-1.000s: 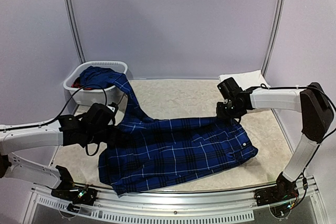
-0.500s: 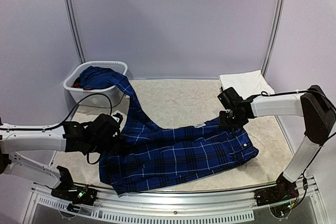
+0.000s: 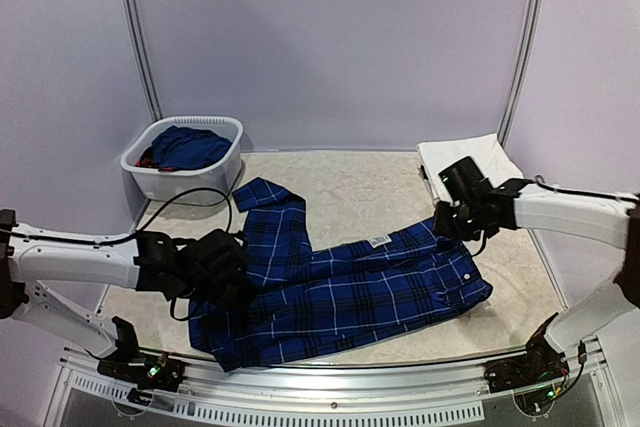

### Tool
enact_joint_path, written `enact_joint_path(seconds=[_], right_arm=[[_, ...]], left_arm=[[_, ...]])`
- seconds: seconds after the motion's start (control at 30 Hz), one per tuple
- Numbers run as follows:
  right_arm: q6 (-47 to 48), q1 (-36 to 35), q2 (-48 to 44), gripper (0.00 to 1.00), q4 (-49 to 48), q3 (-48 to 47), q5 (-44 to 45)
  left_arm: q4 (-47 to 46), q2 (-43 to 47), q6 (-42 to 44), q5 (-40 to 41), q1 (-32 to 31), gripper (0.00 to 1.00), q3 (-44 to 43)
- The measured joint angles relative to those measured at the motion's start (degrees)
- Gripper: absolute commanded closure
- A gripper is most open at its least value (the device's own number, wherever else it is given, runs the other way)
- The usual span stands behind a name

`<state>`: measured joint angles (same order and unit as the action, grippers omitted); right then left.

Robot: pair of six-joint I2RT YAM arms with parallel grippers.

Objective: Fold and stack the mixed laundry pile
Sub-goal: Fold the 1/3-folded shirt at the center of the board.

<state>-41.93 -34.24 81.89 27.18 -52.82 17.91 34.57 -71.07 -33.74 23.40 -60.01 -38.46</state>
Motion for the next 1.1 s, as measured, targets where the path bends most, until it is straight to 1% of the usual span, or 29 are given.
enact_joint_path(seconds=[0.03,0.1,0.17,0.2,0.27,0.33,0.47,0.57,0.67,0.87,0.97,1.1], right_arm=[[0.3,0.0,-2.1,0.66,-0.2,0.0,-0.7],[1.1,0.0,-4.9,0.67,-0.5,-0.7,-2.2],[1.8,-0.1,-4.7,0.73,-0.6,-2.5,-3.4],[2.2,-0.1,-3.7,0.79,-0.9,-3.7,-3.8],[2.8,-0.2,-1.0,0.82,-1.8,-5.8,-5.1],[3.2,-0.2,2.8,0.85,-2.9,-7.8,-6.8],[4.3,0.1,11.1,0.92,-5.4,-11.0,-11.2],[5.1,0.7,16.3,0.93,-6.1,-11.9,-15.1],[5.8,1.2,18.8,0.94,-6.1,-11.0,-17.3],[6.3,1.3,18.9,0.94,-6.2,-5.0,-18.9],[6.2,1.3,18.2,0.94,-6.8,-1.4,-19.4],[6.1,1.3,16.6,0.95,-8.5,1.0,-18.6]], left_arm=[[0.3,0.9,-0.1,0.0,-0.1,0.53,-0.4],[0.6,2.8,0.4,0.0,-0.2,0.50,-1.1],[1.0,4.9,0.9,0.0,-0.2,0.49,-1.9],[1.0,6.1,1.1,0.2,-0.2,0.48,-2.4],[1.1,8.0,1.6,1.0,-0.3,0.50,-3.5],[1.0,8.6,2.2,2.4,-0.2,0.54,-4.8],[-0.9,6.7,3.3,4.2,0.7,0.58,-5.9],[-3.0,2.8,3.9,4.0,2.4,0.61,-6.0],[-5.1,-2.0,4.7,3.1,4.4,0.63,-6.2],[-8.8,-9.6,5.7,0.6,5.8,0.70,-6.2],[-9.0,-11.4,5.9,-0.7,5.8,0.71,-6.2],[-9.7,-11.7,5.2,-2.7,5.8,0.74,-4.5]])
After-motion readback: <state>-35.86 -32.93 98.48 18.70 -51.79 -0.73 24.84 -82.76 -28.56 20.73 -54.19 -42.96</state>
